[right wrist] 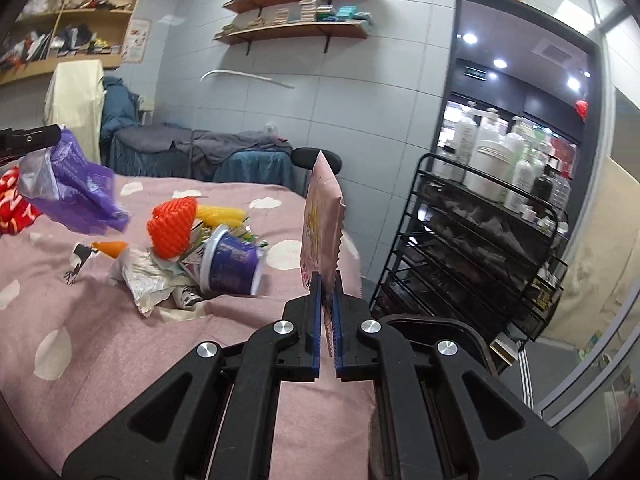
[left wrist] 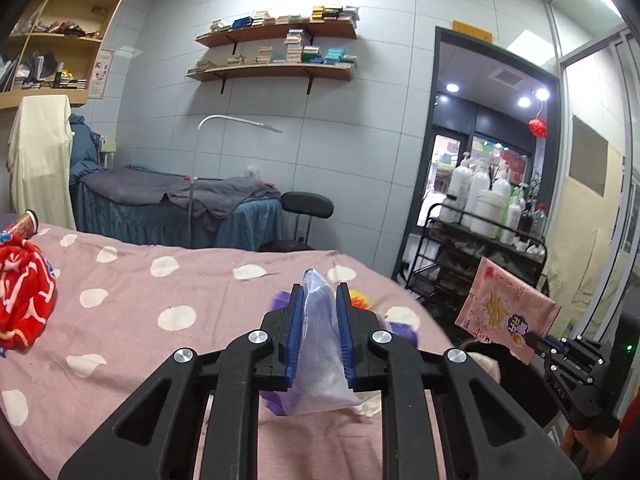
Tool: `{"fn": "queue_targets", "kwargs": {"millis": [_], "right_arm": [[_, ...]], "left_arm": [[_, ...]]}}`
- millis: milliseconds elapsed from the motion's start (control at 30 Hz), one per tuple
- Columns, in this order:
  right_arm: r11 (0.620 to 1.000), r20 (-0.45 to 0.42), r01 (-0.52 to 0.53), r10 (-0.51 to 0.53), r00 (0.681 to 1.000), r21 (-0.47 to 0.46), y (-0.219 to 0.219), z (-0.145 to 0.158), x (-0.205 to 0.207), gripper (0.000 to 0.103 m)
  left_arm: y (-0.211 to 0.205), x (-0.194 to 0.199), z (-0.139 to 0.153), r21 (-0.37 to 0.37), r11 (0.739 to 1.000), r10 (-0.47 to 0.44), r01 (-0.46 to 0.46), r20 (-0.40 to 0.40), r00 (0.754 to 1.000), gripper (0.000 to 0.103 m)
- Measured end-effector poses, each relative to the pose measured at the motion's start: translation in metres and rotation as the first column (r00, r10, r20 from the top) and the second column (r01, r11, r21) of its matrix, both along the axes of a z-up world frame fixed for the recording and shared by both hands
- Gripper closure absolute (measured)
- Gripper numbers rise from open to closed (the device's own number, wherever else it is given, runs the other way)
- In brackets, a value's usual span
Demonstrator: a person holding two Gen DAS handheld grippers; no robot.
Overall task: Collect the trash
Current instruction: 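Carry both items over the brown bin and open both tools to drop them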
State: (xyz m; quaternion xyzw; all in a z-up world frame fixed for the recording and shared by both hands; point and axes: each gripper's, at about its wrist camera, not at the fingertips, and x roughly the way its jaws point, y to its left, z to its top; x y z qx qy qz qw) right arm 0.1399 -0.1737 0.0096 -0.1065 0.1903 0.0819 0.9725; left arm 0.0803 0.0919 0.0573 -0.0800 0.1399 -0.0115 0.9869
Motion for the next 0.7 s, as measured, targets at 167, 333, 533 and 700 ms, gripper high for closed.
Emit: {"fn": "queue_targets", "kwargs": {"millis": [167,333,533,700], "right_arm": [[0.994,0.0,0.104,-0.104,0.995,0.008,-0.04,0.001,-0.007,0.097],[0.974,-0.073,0.223,-0.221,0.973,0.028,-0.086,-0.016,0.0,0.097],[0.948,-0.234,0.318,-0.305,0.923,0.02,-0.13,-0.061,0.023,0.097],[0.934,-0.358,0.355,-0.324,0.876,0.023,-0.145,-0.107,0.041,0.091]], "left_arm": [[-0.021,-0.003,0.011,0.021,0.998,-0.068,0.067,0.052,0.996,0.089],[-0.049,0.003,0.019,0.012,0.985,-0.175,0.174,0.078,0.982,0.089],[-0.095,0.014,0.017,0.023,0.946,-0.325,0.324,0.076,0.943,0.089],[-0.133,0.028,0.002,-0.015,0.887,-0.461,0.461,0.012,0.887,0.089]]}}
